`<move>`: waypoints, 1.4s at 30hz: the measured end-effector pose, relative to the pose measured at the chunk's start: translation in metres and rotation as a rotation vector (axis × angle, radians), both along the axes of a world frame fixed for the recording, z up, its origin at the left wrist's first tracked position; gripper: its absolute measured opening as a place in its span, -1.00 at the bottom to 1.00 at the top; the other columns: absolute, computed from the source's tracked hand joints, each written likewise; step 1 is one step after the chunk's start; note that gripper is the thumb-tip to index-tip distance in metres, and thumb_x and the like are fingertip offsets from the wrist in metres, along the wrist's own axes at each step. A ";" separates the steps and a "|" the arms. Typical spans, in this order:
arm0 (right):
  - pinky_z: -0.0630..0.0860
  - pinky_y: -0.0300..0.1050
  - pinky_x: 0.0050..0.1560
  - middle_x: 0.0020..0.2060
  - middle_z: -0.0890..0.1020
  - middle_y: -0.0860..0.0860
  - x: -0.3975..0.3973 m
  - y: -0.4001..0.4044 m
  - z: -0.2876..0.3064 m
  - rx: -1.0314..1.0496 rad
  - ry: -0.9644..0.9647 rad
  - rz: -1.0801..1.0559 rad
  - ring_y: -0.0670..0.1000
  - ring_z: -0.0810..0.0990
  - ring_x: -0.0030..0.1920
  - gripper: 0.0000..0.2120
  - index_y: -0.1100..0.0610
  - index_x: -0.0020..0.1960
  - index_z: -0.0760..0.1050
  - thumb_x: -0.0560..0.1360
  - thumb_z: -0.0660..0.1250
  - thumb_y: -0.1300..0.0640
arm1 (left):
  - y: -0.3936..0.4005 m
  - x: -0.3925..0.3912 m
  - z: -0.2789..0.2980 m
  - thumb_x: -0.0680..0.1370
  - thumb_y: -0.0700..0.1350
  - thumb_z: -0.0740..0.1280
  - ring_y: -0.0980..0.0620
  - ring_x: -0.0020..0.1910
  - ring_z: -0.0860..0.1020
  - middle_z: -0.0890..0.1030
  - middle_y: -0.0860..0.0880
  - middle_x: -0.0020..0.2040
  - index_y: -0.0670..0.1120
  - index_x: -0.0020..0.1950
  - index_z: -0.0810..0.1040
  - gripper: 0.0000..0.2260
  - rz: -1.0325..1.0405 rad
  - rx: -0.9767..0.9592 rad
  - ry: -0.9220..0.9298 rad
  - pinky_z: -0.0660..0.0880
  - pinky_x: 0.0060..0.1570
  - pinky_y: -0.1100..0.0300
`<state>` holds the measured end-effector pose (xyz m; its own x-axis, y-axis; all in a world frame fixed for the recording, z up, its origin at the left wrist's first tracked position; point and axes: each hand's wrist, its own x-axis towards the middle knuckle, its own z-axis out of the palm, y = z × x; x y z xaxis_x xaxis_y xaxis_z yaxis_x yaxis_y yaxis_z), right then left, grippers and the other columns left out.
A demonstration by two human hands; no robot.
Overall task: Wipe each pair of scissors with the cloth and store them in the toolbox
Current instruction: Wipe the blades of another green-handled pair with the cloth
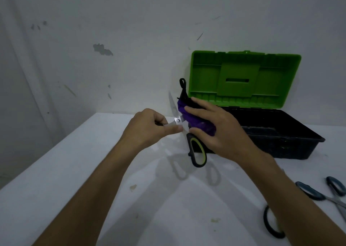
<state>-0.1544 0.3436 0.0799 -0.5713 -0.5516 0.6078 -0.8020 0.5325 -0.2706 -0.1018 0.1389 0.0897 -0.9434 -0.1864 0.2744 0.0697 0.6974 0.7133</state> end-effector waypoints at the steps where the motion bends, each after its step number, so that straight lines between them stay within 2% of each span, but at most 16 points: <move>1: 0.26 -0.30 0.36 0.47 0.30 -0.22 -0.001 0.001 0.001 -0.010 -0.018 0.030 -0.13 0.33 0.41 -0.49 -0.11 0.43 0.39 0.50 0.40 0.03 | 0.000 0.000 0.001 0.34 0.24 0.51 0.15 -0.64 0.26 0.33 0.08 -0.58 -0.10 -0.43 0.51 -0.56 -0.016 0.016 -0.005 0.25 -0.51 0.26; 3: 0.28 -0.39 0.33 0.43 0.36 -0.19 -0.001 0.002 0.001 -0.044 -0.005 0.057 -0.16 0.35 0.39 -0.51 -0.08 0.40 0.44 0.50 0.40 0.13 | 0.001 0.002 0.004 0.34 0.24 0.51 0.15 -0.64 0.25 0.32 0.07 -0.57 -0.09 -0.43 0.51 -0.56 -0.043 0.019 -0.013 0.24 -0.51 0.26; 6: 0.47 -0.14 0.25 0.30 0.51 -0.10 -0.004 0.004 -0.001 -0.140 0.070 0.043 -0.05 0.49 0.27 -0.55 -0.01 0.31 0.54 0.46 0.41 0.28 | 0.002 0.005 0.006 0.32 0.24 0.52 0.14 -0.63 0.25 0.34 0.04 -0.55 -0.10 -0.42 0.54 -0.57 -0.056 -0.017 0.001 0.24 -0.50 0.24; 9: 0.52 0.04 0.15 0.23 0.55 -0.04 -0.014 0.013 -0.003 -0.160 0.152 -0.081 0.04 0.53 0.17 -0.54 0.00 0.30 0.54 0.44 0.42 0.29 | 0.003 0.005 0.005 0.32 0.25 0.52 0.14 -0.65 0.25 0.34 0.06 -0.56 -0.07 -0.43 0.52 -0.58 -0.060 -0.024 -0.035 0.24 -0.53 0.28; 11: 0.54 0.07 0.12 0.21 0.55 0.01 -0.017 0.021 -0.001 -0.217 0.200 -0.169 0.06 0.53 0.13 -0.48 0.03 0.35 0.48 0.43 0.43 0.30 | 0.002 0.004 0.004 0.32 0.25 0.52 0.14 -0.64 0.24 0.33 0.04 -0.54 -0.05 -0.46 0.46 -0.55 -0.082 0.016 -0.076 0.25 -0.54 0.29; 14: 0.56 0.00 0.14 0.22 0.56 0.02 -0.010 0.017 0.005 -0.275 0.159 -0.094 0.03 0.56 0.13 -0.33 0.07 0.42 0.35 0.37 0.48 0.31 | 0.003 0.001 0.004 0.33 0.25 0.51 0.13 -0.64 0.26 0.35 0.01 -0.52 -0.07 -0.46 0.42 -0.53 -0.073 0.015 -0.088 0.25 -0.56 0.31; 17: 0.51 -0.03 0.15 0.19 0.60 -0.04 0.001 0.003 -0.002 -0.131 0.182 0.022 0.01 0.55 0.13 -0.43 0.06 0.34 0.47 0.36 0.49 0.27 | 0.006 0.000 0.004 0.32 0.30 0.49 0.10 -0.59 0.31 0.38 0.03 -0.53 -0.10 -0.43 0.45 -0.50 -0.027 -0.020 -0.051 0.29 -0.52 0.28; 20: 0.49 -0.07 0.18 0.19 0.61 -0.04 -0.003 0.000 -0.013 -0.129 0.168 0.055 0.02 0.55 0.15 -0.53 0.05 0.29 0.55 0.40 0.49 0.23 | 0.004 -0.001 0.001 0.31 0.33 0.47 0.07 -0.52 0.36 0.37 0.09 -0.60 -0.10 -0.41 0.55 -0.52 0.016 -0.137 0.024 0.31 -0.42 0.21; 24: 0.49 -0.08 0.11 0.12 0.64 -0.02 -0.019 0.012 -0.019 -0.189 0.199 -0.087 0.06 0.57 0.05 -0.55 0.05 0.23 0.60 0.36 0.50 0.28 | 0.002 -0.005 -0.008 0.33 0.28 0.48 0.07 -0.49 0.36 0.39 0.06 -0.54 -0.05 -0.44 0.52 -0.57 -0.021 -0.208 0.110 0.30 -0.39 0.19; 27: 0.52 -0.05 0.07 0.07 0.64 0.00 -0.027 0.030 -0.014 -0.252 0.191 -0.223 0.05 0.58 0.03 -0.56 0.07 0.23 0.58 0.37 0.50 0.27 | -0.002 -0.008 -0.015 0.32 0.28 0.49 0.08 -0.49 0.33 0.37 0.08 -0.56 -0.07 -0.44 0.53 -0.56 -0.038 -0.172 0.076 0.27 -0.38 0.20; 30: 0.55 -0.02 0.07 0.10 0.62 -0.02 -0.020 0.029 -0.004 -0.275 0.159 -0.103 -0.01 0.58 0.07 -0.56 0.07 0.25 0.56 0.39 0.50 0.21 | -0.002 -0.011 -0.016 0.32 0.27 0.49 0.08 -0.50 0.32 0.33 0.11 -0.61 -0.05 -0.48 0.47 -0.55 -0.027 -0.118 0.062 0.26 -0.37 0.20; 33: 0.52 -0.01 0.14 0.11 0.62 -0.02 -0.006 0.007 -0.005 -0.198 0.117 0.079 -0.03 0.58 0.11 -0.57 0.06 0.24 0.57 0.38 0.52 0.15 | 0.003 -0.010 -0.013 0.33 0.31 0.47 0.08 -0.50 0.32 0.33 0.11 -0.63 -0.02 -0.51 0.42 -0.52 -0.017 -0.108 0.078 0.25 -0.39 0.21; 35: 0.51 -0.06 0.16 0.10 0.61 -0.03 -0.001 -0.002 -0.010 -0.185 0.117 0.113 -0.05 0.57 0.12 -0.59 0.06 0.23 0.59 0.39 0.52 0.13 | 0.005 -0.008 -0.011 0.32 0.35 0.45 0.09 -0.52 0.31 0.33 0.10 -0.61 -0.02 -0.51 0.42 -0.50 -0.025 -0.093 0.105 0.24 -0.40 0.21; 38: 0.54 -0.06 0.09 0.05 0.61 0.00 -0.006 0.003 -0.010 -0.265 0.147 0.054 -0.02 0.58 0.06 -0.62 0.10 0.19 0.61 0.38 0.52 0.17 | 0.003 -0.008 -0.010 0.33 0.29 0.47 0.09 -0.46 0.40 0.41 0.10 -0.52 0.01 -0.47 0.47 -0.58 -0.034 -0.110 0.183 0.30 -0.37 0.20; 39: 0.54 -0.10 0.07 0.04 0.61 0.01 -0.009 0.007 -0.009 -0.296 0.153 0.005 -0.01 0.58 0.04 -0.62 0.10 0.18 0.61 0.38 0.53 0.19 | 0.003 -0.009 -0.011 0.33 0.29 0.47 0.10 -0.44 0.42 0.43 0.10 -0.50 0.03 -0.46 0.48 -0.60 -0.036 -0.128 0.199 0.32 -0.36 0.20; 42: 0.43 -0.43 0.01 0.02 0.59 0.00 -0.017 0.022 -0.004 -0.352 0.156 -0.170 -0.01 0.57 0.00 -0.62 0.12 0.18 0.60 0.37 0.53 0.21 | 0.004 -0.009 -0.015 0.33 0.29 0.48 0.09 -0.44 0.40 0.41 0.10 -0.52 0.00 -0.47 0.48 -0.58 -0.060 -0.135 0.169 0.32 -0.36 0.18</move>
<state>-0.1710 0.3652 0.0760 -0.5226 -0.2004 0.8287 -0.7566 0.5571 -0.3424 -0.1113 0.1425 0.0749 -0.8901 -0.0822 0.4484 0.2245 0.7770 0.5881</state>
